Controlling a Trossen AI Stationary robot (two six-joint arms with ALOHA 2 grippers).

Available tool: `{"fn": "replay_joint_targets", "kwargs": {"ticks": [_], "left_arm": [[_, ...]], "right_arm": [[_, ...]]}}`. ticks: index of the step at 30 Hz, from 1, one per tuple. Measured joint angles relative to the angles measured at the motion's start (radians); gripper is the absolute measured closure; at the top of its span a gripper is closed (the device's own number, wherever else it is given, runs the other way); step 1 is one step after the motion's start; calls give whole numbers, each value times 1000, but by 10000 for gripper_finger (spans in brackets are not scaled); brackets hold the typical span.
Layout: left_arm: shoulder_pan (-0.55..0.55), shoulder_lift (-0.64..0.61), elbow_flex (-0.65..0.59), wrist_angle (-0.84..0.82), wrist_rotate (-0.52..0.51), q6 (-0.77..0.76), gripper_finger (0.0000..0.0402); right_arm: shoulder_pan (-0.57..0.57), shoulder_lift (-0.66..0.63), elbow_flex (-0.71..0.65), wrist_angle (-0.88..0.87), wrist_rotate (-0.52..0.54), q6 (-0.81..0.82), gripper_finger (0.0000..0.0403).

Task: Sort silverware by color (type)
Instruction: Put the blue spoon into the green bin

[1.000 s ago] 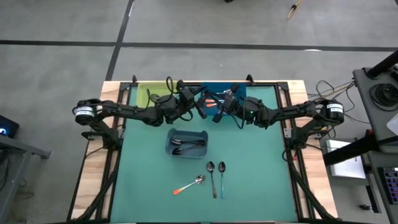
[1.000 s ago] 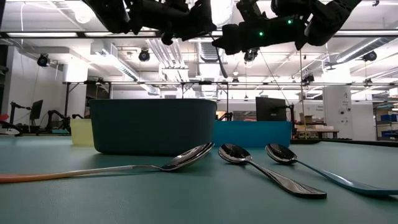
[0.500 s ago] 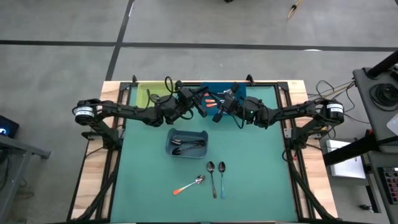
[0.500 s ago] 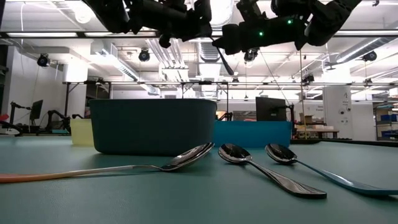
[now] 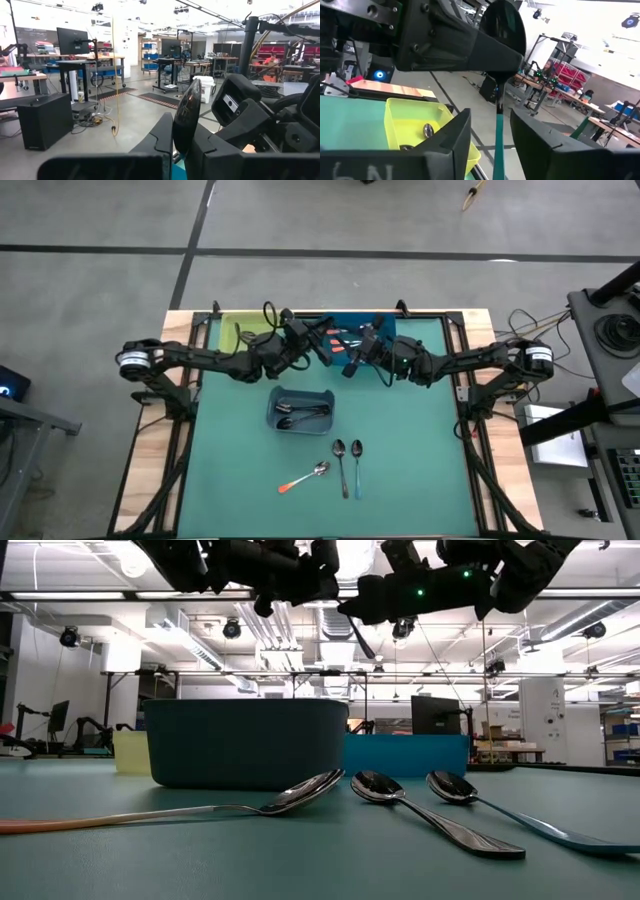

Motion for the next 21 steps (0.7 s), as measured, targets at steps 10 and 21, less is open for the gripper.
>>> {"fn": "replay_joint_targets", "kwargs": {"ticks": [10, 21], "left_arm": [[8, -88, -2, -194, -238, 84, 401], [128, -311, -134, -334, -224, 9, 401]], "right_arm": [[0, -97, 0, -124, 40, 36, 275], [-37, -153, 0, -255, 32, 132, 273]]}}
